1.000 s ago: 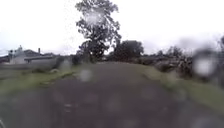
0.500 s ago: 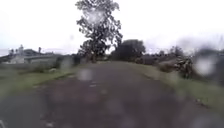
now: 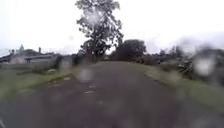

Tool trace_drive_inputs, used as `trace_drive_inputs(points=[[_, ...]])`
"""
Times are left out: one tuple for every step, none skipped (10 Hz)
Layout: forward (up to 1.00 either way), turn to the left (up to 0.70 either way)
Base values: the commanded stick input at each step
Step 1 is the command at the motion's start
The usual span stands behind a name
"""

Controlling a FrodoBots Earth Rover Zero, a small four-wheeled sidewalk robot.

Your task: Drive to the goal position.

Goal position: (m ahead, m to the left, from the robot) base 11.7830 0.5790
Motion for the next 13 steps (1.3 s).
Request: trace_drive_inputs(points=[[1.00,0.00],[1.00,0.00],[1.00,-0.01],[1.00,-0.14],[1.00,-0.28],[1.00,-0.40],[1.00,-0.37],[1.00,-0.35],[1.00,-0.03],[1.00,-0.02],[1.00,-0.01],[1.00,0.00],[1.00,0.00]])
